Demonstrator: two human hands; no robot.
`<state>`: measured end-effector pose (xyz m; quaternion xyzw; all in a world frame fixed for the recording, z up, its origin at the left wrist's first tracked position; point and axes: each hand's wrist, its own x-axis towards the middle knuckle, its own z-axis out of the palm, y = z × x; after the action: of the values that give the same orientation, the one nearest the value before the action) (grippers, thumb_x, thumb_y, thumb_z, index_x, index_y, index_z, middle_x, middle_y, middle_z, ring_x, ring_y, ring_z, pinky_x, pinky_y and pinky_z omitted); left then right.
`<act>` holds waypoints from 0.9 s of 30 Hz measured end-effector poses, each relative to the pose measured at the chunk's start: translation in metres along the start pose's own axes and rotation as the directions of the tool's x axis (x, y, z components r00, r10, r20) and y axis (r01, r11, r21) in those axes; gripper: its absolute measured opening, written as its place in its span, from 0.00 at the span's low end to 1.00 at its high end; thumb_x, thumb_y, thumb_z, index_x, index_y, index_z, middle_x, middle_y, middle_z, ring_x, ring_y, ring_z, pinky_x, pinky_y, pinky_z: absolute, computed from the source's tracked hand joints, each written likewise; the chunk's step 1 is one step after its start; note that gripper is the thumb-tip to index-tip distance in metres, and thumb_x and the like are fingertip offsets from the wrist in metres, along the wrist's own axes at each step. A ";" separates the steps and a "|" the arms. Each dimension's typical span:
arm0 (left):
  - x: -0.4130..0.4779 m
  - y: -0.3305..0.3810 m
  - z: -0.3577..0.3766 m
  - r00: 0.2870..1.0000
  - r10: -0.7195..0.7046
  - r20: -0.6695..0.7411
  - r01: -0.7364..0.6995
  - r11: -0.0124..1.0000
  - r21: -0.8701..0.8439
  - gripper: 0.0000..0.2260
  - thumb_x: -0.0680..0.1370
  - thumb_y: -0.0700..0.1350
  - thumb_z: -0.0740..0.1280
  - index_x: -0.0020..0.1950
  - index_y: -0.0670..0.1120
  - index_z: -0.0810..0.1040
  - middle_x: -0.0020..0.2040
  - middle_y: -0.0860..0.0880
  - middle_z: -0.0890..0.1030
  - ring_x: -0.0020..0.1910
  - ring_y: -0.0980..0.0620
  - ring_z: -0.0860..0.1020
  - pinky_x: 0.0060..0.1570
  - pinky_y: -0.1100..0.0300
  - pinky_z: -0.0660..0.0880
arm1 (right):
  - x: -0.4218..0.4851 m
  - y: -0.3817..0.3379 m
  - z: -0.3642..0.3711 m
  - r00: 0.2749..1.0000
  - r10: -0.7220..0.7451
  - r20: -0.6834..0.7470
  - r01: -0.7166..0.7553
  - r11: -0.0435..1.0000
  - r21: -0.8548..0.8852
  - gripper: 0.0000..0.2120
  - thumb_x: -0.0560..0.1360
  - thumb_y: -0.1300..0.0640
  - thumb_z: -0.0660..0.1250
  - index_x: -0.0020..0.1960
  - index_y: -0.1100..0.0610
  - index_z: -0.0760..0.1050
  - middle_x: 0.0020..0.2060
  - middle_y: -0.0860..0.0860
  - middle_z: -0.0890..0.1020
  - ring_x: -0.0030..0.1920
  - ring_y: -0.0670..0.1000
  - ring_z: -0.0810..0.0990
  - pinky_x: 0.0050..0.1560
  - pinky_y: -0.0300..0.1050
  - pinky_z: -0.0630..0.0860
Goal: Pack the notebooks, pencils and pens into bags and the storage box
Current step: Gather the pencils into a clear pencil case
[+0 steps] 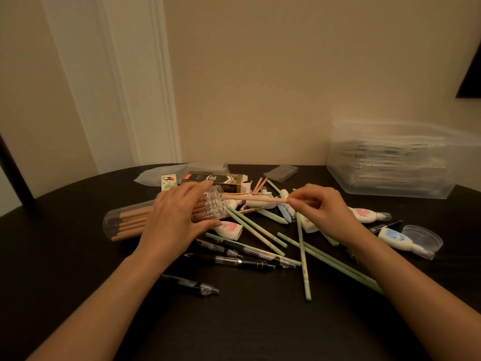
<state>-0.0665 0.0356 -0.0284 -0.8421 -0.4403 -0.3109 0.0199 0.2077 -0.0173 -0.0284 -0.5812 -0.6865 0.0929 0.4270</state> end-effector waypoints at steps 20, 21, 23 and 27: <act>0.000 -0.002 -0.003 0.997 0.076 0.019 -0.076 0.997 0.022 0.33 0.68 0.55 0.74 0.71 0.51 0.68 0.66 0.49 0.74 0.66 0.47 0.70 0.66 0.52 0.60 | -0.001 -0.040 0.004 0.995 -0.087 0.049 0.093 0.984 -0.151 0.10 0.76 0.57 0.65 0.55 0.48 0.79 0.43 0.39 0.76 0.45 0.41 0.76 0.47 0.36 0.74; 0.000 -0.001 -0.002 0.996 0.087 0.019 -0.087 0.996 0.024 0.33 0.67 0.54 0.74 0.70 0.51 0.68 0.66 0.49 0.74 0.66 0.47 0.70 0.65 0.52 0.59 | -0.002 -0.044 0.008 0.994 -0.091 0.053 0.098 0.986 -0.138 0.10 0.76 0.58 0.65 0.56 0.49 0.79 0.43 0.39 0.75 0.45 0.39 0.75 0.46 0.32 0.73; 0.000 0.001 -0.002 0.995 0.100 0.021 -0.100 0.995 0.022 0.33 0.67 0.54 0.74 0.70 0.51 0.68 0.66 0.49 0.74 0.65 0.47 0.70 0.64 0.54 0.58 | -0.004 -0.054 0.017 0.991 -0.121 0.053 0.126 0.987 -0.097 0.10 0.77 0.60 0.63 0.57 0.51 0.78 0.44 0.39 0.74 0.46 0.36 0.74 0.46 0.26 0.71; 0.000 0.003 -0.003 0.995 0.096 0.025 -0.096 0.995 -0.008 0.33 0.68 0.55 0.73 0.71 0.53 0.66 0.67 0.51 0.73 0.66 0.49 0.69 0.65 0.55 0.58 | -0.006 -0.070 0.035 0.991 -0.124 0.042 0.118 0.985 0.123 0.12 0.77 0.64 0.62 0.52 0.47 0.73 0.47 0.45 0.75 0.44 0.42 0.78 0.47 0.33 0.76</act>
<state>-0.0660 0.0329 -0.0259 -0.8661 -0.3986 -0.3005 0.0263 0.1334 -0.0312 -0.0091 -0.5093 -0.7240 0.1225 0.4488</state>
